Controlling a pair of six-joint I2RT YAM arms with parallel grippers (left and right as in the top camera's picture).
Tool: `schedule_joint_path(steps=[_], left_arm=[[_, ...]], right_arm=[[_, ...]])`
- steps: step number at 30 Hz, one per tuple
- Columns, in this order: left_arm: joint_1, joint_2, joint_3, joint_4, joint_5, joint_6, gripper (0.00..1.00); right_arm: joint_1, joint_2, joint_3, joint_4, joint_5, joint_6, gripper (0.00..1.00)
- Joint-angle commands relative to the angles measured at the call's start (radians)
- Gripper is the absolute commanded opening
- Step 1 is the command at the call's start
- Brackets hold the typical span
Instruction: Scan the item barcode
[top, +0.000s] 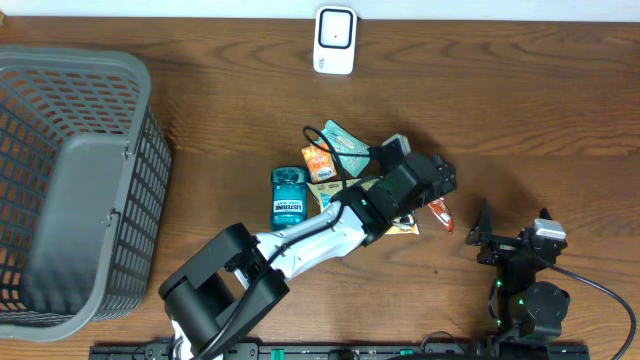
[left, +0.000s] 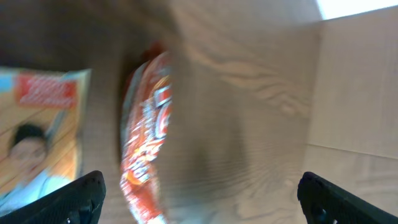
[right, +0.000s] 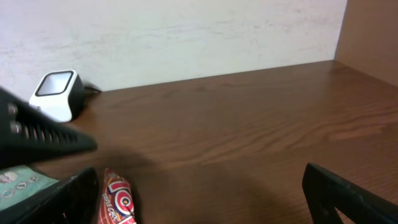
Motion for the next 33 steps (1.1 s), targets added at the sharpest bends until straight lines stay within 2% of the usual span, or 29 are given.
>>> schedule_joint_path(steps=[1, 3, 7, 11, 16, 18, 19, 21, 24, 27, 33], left_arm=[[0.041, -0.010, 0.010, 0.027, -0.031, 0.118, 0.99], [0.060, -0.021, 0.014, 0.026, -0.031, 0.189, 0.99], [0.077, -0.068, 0.027, 0.019, -0.032, 0.462, 0.99], [0.077, -0.108, 0.047, 0.008, -0.038, 0.620, 0.99], [0.082, -0.172, 0.098, -0.127, -0.174, 0.787, 0.99], [0.098, -0.215, 0.138, -0.212, -0.237, 0.910, 0.99], [0.117, -0.257, 0.176, -0.268, -0.287, 1.012, 0.99], [0.144, -0.304, 0.217, -0.306, -0.358, 1.099, 0.99], [0.200, -0.385, 0.247, -0.307, -0.442, 1.167, 0.99], [0.259, -0.459, 0.249, -0.309, -0.463, 1.241, 1.00], [0.381, -0.639, 0.249, -0.293, -0.499, 1.519, 1.00]], right_arm=[[0.001, -0.004, -0.003, -0.001, 0.005, -0.013, 0.99], [0.001, -0.004, -0.003, -0.001, 0.005, -0.013, 0.99], [0.001, -0.004, -0.003, -0.001, 0.005, -0.013, 0.99], [0.001, -0.004, -0.003, -0.001, 0.005, -0.013, 0.99], [0.001, -0.004, -0.003, -0.001, 0.005, -0.013, 0.99], [0.001, -0.004, -0.003, -0.001, 0.005, -0.013, 0.99], [0.001, -0.004, -0.003, -0.001, 0.005, -0.013, 0.99], [0.001, -0.004, -0.003, -0.001, 0.005, -0.013, 0.99], [0.001, -0.004, -0.003, -0.001, 0.005, -0.013, 0.99], [0.001, -0.004, -0.003, -0.001, 0.005, -0.013, 0.99], [0.001, -0.004, -0.003, -0.001, 0.005, -0.013, 0.99]])
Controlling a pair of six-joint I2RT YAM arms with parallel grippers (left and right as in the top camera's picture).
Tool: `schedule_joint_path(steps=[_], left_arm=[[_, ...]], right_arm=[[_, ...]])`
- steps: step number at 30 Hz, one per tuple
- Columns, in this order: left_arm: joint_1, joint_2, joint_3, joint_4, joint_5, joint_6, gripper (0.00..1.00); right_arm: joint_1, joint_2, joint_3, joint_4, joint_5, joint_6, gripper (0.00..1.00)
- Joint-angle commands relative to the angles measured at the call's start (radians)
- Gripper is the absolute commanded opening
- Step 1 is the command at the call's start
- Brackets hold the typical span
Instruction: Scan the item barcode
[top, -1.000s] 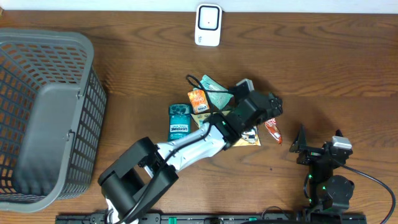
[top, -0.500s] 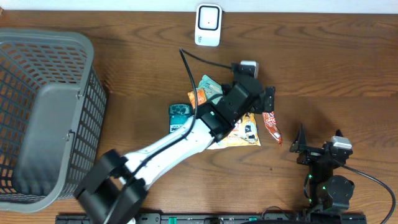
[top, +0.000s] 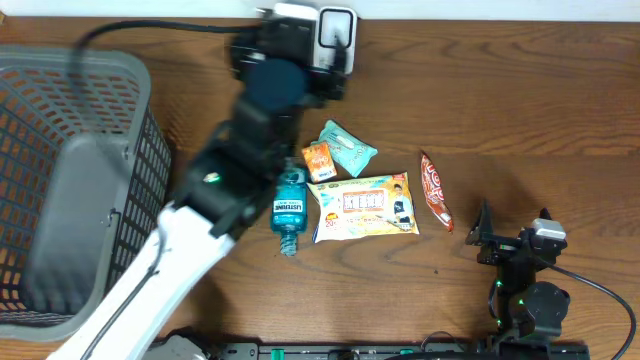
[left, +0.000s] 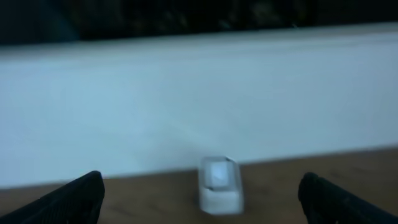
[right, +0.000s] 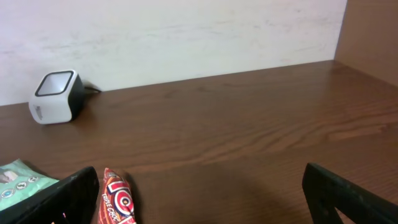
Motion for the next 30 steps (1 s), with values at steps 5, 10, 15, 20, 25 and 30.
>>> schedule_joint_path(steps=[5, 10, 15, 20, 25, 30], left_arm=[[0.096, -0.175, 0.019, -0.002, -0.040, 0.364, 0.99], [0.132, -0.209, 0.019, -0.159, -0.092, 0.483, 0.99], [0.174, -0.265, -0.020, -0.291, -0.015, 0.471, 1.00], [0.193, -0.369, -0.056, -0.355, 0.112, 0.319, 1.00], [0.260, -0.525, -0.126, -0.367, 0.348, 0.218, 1.00], [0.396, -0.690, -0.172, -0.401, 0.652, 0.159, 1.00]], right_arm=[[0.001, -0.004, -0.003, -0.001, 0.005, -0.013, 0.99], [0.001, -0.004, -0.003, -0.001, 0.005, -0.013, 0.99], [0.001, -0.004, -0.003, -0.001, 0.005, -0.013, 0.99], [0.001, -0.004, -0.003, -0.001, 0.005, -0.013, 0.99], [0.001, -0.004, -0.003, -0.001, 0.005, -0.013, 0.99], [0.001, -0.004, -0.003, -0.001, 0.005, -0.013, 0.99]])
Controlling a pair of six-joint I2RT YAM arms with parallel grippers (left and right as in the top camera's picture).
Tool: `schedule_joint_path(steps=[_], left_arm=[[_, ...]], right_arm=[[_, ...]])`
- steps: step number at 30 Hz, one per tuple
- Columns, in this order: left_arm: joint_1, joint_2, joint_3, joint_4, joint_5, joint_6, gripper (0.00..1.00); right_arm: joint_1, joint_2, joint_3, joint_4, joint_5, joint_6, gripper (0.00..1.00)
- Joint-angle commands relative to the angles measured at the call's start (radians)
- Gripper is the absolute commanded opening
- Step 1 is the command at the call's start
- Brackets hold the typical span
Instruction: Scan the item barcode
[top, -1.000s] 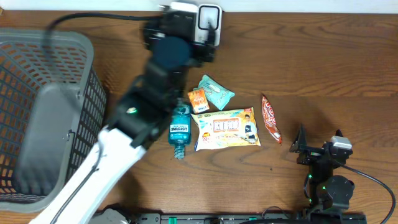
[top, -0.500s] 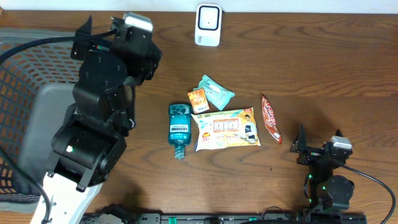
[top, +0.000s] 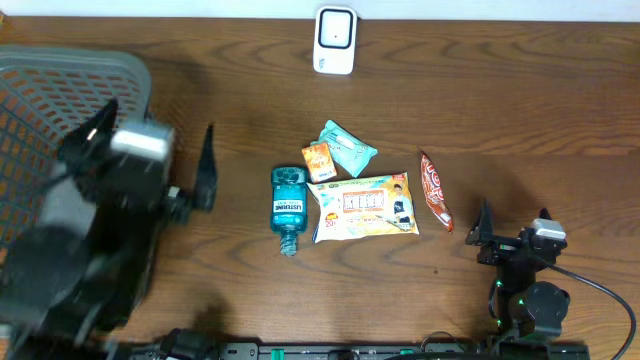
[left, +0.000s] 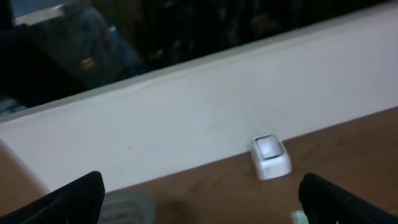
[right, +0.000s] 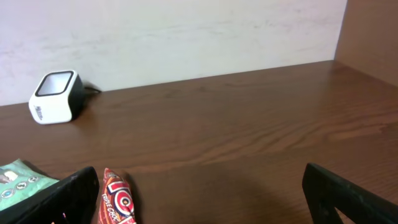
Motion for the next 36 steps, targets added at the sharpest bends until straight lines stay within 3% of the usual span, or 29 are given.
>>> schedule_joint_path(steps=[1, 5, 13, 18, 36], left_arm=[[0.113, -0.117, -0.032, -0.035, 0.300, -0.112, 0.99], [0.182, -0.199, -0.038, -0.035, 0.376, -0.163, 1.00], [0.182, -0.262, 0.003, 0.357, 0.378, -0.163, 1.00], [0.182, -0.335, 0.037, 0.214, 0.378, -0.163, 1.00], [0.185, -0.649, -0.016, 0.227, 0.374, -0.152, 1.00]], right_arm=[[0.001, -0.005, -0.003, -0.002, 0.005, -0.013, 0.99], [0.002, -0.005, -0.003, -0.002, 0.005, -0.013, 0.99], [0.001, -0.005, -0.003, -0.002, 0.005, -0.013, 0.99], [0.001, -0.005, -0.003, -0.002, 0.005, -0.013, 0.99], [0.001, -0.005, -0.003, -0.002, 0.005, -0.013, 0.99]])
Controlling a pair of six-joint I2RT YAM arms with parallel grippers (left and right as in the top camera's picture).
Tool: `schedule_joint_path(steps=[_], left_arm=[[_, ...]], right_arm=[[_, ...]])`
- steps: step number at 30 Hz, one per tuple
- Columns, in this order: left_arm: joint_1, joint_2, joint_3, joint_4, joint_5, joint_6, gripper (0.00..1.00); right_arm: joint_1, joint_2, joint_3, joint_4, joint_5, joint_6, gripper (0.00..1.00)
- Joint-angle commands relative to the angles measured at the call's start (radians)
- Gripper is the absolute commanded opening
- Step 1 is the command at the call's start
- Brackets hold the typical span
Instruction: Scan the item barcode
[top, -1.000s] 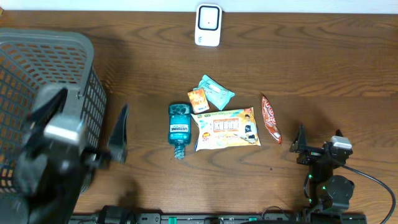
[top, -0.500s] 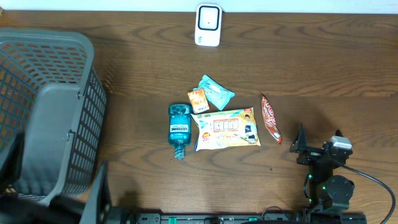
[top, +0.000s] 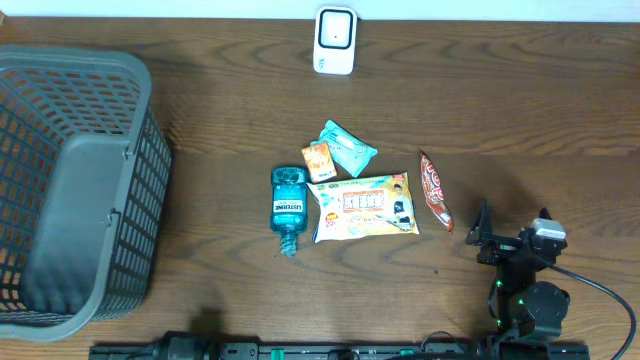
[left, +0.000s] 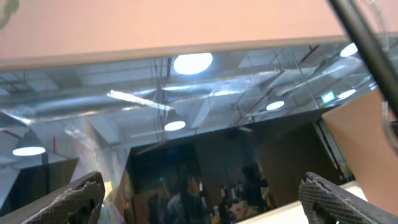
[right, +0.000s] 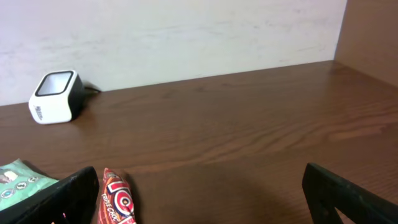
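Observation:
The white barcode scanner (top: 334, 40) stands at the table's far edge, also seen as scanner (right: 57, 96). Mid-table lie a blue mouthwash bottle (top: 287, 205), a small orange box (top: 318, 160), a teal pack (top: 348, 148), a wipes pack (top: 365, 207) and a red snack bar (top: 434, 190). My right gripper (right: 202, 199) rests open near the front right, the snack bar (right: 117, 199) just inside its left finger. My left gripper (left: 202, 199) is open and empty, pointing up at ceiling lights; its arm is out of the overhead view.
A grey plastic basket (top: 140, 75) fills the table's left side. A pale wall runs behind the scanner. The right arm's base (top: 528, 300) sits at the front right edge.
My left arm was over the basket at the left of the overhead view; now it is gone from that view. Its wrist camera then faced the wall and scanner and now shows the ceiling.
My left gripper was open over the red snack bar beside the packs. Then it was up near the scanner, empty, then over the basket, and now it is out of the overhead view. The items lie where they were. The right arm has stayed still.

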Motion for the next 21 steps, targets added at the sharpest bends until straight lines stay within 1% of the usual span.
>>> schedule_joint_path(steps=[1, 3, 5, 9, 12, 21], left_arm=[[0.010, -0.045, -0.043, 0.014, 0.008, -0.004, 1.00], [0.019, -0.077, -0.075, 0.032, -0.009, 0.000, 1.00], [0.028, -0.111, -0.119, 0.049, -0.074, 0.000, 1.00], [0.035, -0.109, -0.169, 0.089, -0.129, 0.003, 1.00], [0.037, -0.109, -0.228, 0.115, -0.136, 0.003, 1.00], [0.037, -0.109, -0.503, 0.233, -0.330, 0.003, 1.00]], right_arm=[[0.001, -0.004, -0.003, -0.001, 0.005, -0.013, 0.99], [0.001, -0.004, -0.003, -0.001, 0.005, -0.013, 0.99], [0.001, -0.004, -0.003, -0.001, 0.005, -0.013, 0.99], [0.001, -0.004, -0.003, -0.001, 0.005, -0.013, 0.99], [0.001, -0.004, -0.003, -0.001, 0.005, -0.013, 0.99], [0.001, -0.004, -0.003, -0.001, 0.004, -0.013, 0.99]])
